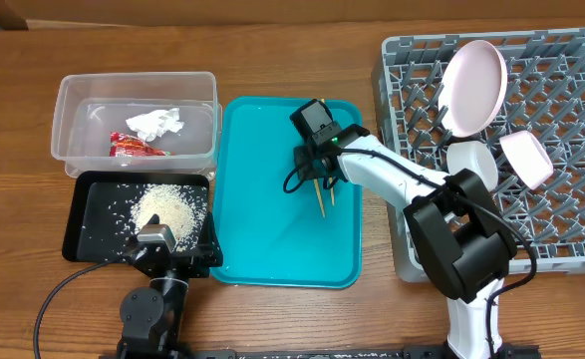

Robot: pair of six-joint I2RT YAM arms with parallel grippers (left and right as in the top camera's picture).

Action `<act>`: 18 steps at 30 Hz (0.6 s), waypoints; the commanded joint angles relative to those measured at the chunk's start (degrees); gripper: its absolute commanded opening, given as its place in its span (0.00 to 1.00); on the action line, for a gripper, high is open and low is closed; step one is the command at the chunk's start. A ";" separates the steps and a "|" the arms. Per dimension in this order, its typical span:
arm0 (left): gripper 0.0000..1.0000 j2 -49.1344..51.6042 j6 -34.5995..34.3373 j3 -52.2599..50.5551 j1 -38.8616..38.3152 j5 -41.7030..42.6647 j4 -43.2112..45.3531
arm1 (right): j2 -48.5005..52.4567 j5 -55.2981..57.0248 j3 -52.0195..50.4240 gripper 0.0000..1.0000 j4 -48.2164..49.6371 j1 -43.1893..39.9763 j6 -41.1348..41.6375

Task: Sort waste into correct bins and load items into the dishwasher
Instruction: 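Reach the right gripper to one chopstick on the teal tray and grasp, then carry the chopstick into the dish rack with the right gripper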

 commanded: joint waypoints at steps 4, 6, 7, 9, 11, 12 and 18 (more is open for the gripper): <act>1.00 -0.61 0.85 -0.20 0.61 0.24 0.02 | -7.21 -7.30 1.84 0.04 -4.83 0.39 0.81; 1.00 -0.61 0.85 -0.17 0.61 0.24 0.02 | -11.21 -7.21 2.45 0.04 -6.29 0.37 0.79; 1.00 -0.61 0.85 -0.20 0.61 0.24 0.02 | -13.03 -6.95 2.47 0.04 -6.64 0.28 0.81; 1.00 -0.61 0.85 -0.17 0.61 0.24 0.02 | -17.18 -5.16 2.47 0.04 -7.45 -0.48 0.81; 1.00 -0.61 0.85 -0.17 0.61 0.24 0.02 | -20.74 -3.93 2.47 0.04 -8.07 -1.73 0.76; 1.00 -0.61 0.85 -0.17 0.61 0.24 0.02 | -22.51 -4.04 2.47 0.04 -8.28 -2.51 0.22; 1.00 -0.61 0.85 -0.17 0.61 0.24 0.02 | -22.64 -5.70 2.16 0.18 -11.32 -0.63 -1.81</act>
